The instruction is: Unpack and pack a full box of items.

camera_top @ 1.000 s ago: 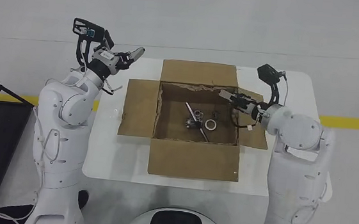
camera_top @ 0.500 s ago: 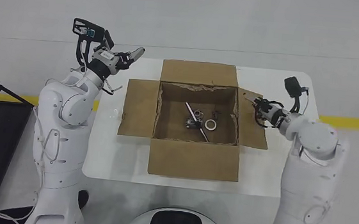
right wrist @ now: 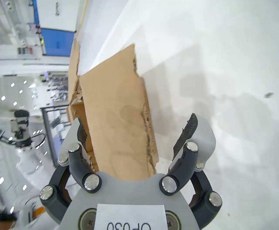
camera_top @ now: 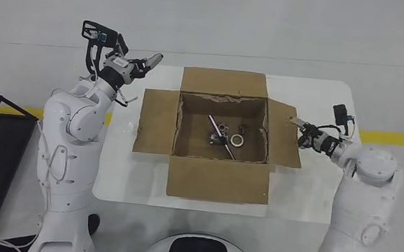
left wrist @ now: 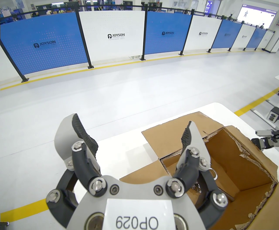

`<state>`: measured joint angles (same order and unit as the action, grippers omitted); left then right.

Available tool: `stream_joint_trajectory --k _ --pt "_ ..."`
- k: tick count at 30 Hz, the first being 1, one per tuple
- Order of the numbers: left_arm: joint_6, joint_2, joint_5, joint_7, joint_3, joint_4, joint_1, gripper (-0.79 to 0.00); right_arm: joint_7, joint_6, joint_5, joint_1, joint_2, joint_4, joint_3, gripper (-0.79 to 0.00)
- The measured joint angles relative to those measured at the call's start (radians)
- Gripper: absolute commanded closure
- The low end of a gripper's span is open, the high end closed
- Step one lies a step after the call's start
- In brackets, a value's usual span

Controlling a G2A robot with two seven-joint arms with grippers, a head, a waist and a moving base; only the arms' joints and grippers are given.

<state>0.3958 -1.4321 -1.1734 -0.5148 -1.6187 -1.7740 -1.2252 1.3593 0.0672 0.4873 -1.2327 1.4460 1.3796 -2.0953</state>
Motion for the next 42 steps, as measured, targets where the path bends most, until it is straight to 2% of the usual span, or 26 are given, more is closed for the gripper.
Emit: stream_joint_trajectory --k 5,10,14,18,24,31,38,42 --pt "0.0 0.0 0.0 0.0 0.0 0.0 0.0 -0.785 0.112 0.057 -0.185 0.099 -0.044 -0.239 -0.091 -0.785" --pt "0.0 0.0 0.0 0.0 0.0 0.0 0.0 -0.785 0.179 0.071 -0.39 0.141 -0.084 -0.366 -0.12 -0.785" --pt "0.0 0.0 0.0 0.0 0.0 0.0 0.0 -0.785 0.177 0.047 -0.591 0.129 -0.128 -0.412 -0.047 -0.785" --pt "0.0 0.0 0.0 0.0 0.0 0.0 0.0 -0.785 0.177 -0.022 -0.741 0.122 -0.165 -0.429 0.034 -0.785" --pt "0.0 0.0 0.0 0.0 0.0 0.0 0.0 -0.785 0.177 -0.015 -0.91 0.105 -0.2 -0.36 0.171 -0.785" --pt "0.0 0.0 0.0 0.0 0.0 0.0 0.0 -0.785 0.177 -0.01 -0.908 0.064 -0.234 -0.22 0.306 -0.785" --pt "0.0 0.0 0.0 0.0 0.0 0.0 0.0 -0.785 0.093 -0.021 -0.709 0.06 -0.235 -0.048 0.486 -0.785" --pt "0.0 0.0 0.0 0.0 0.0 0.0 0.0 -0.785 0.022 -0.048 -0.634 0.048 -0.237 0.023 0.54 -0.785"
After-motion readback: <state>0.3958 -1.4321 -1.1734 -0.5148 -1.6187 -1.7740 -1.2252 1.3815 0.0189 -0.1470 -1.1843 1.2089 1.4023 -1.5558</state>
